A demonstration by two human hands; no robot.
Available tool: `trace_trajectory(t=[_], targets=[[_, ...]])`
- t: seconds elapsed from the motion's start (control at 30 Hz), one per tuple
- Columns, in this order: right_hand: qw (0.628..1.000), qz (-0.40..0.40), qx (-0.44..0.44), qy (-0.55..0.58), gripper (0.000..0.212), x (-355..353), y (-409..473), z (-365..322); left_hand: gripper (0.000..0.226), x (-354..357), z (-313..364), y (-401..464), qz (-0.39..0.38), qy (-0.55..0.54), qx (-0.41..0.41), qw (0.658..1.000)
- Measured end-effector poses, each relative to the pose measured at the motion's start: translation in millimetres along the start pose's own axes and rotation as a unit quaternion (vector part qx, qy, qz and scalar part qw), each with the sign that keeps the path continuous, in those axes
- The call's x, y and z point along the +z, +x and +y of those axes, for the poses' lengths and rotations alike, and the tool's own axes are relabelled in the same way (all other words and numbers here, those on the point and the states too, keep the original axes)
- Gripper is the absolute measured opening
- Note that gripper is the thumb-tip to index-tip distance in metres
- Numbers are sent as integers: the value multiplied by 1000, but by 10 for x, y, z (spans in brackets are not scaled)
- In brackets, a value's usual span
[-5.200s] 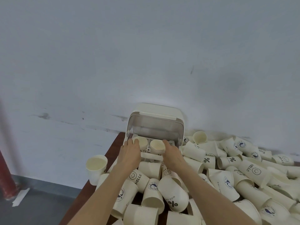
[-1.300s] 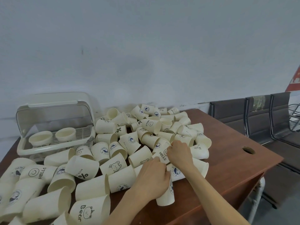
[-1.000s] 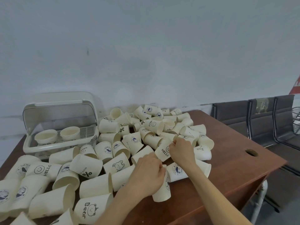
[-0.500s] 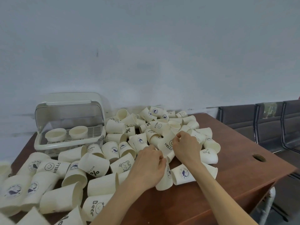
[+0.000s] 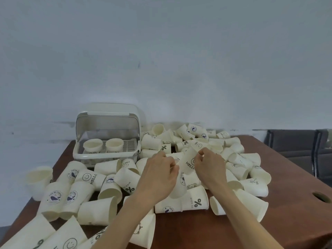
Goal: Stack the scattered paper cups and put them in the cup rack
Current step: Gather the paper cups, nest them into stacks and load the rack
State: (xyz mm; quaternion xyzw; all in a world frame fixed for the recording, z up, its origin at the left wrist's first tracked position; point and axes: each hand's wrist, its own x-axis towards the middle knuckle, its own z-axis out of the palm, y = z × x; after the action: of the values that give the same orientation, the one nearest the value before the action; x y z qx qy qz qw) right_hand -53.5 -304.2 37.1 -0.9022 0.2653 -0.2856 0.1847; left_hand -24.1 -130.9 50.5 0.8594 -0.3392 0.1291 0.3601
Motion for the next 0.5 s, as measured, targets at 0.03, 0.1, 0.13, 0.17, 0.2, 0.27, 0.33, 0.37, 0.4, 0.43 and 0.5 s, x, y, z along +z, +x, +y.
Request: trace_trajectory(t=[0.03,0.1,0.13,0.17,0.2,0.27,0.33,0.37,0.4,0.43,0.5], targets=[[1000,-1,-6,-3,17,23,-7,-45,25,-46,-31,-8,3,-1,-2,1000],[1000,-9,-16,3,17,65,-19,-134,23,-135,-87,-22,8,-4,-7,1000],[1000,-13,-20,6,18,87,-22,-180,23,-178,-115,-28,12,0,-8,1000],[1000,-15,-23,8,18,106,-24,-228,22,-215,-143,-35,16,9,-10,1000],[999,-17,-29,7,18,123,-24,-276,22,-250,-171,-40,19,21,-13,1000],[999,-21,-46,-2,18,155,-29,-360,22,-317,-222,-50,26,42,-19,999],[998,-26,-56,-2,18,186,-32,-436,21,-378,-283,-57,37,50,-26,998],[998,-29,-59,2,18,205,-32,-470,21,-408,-318,-59,45,54,-28,997],[997,-33,-64,6,17,222,-34,-503,21,-441,-356,-65,52,58,-29,996],[997,-37,-71,8,17,243,-35,-538,21,-472,-392,-73,59,62,-32,996],[995,-41,-92,13,17,280,-46,-613,21,-544,-475,-95,80,63,-46,994]])
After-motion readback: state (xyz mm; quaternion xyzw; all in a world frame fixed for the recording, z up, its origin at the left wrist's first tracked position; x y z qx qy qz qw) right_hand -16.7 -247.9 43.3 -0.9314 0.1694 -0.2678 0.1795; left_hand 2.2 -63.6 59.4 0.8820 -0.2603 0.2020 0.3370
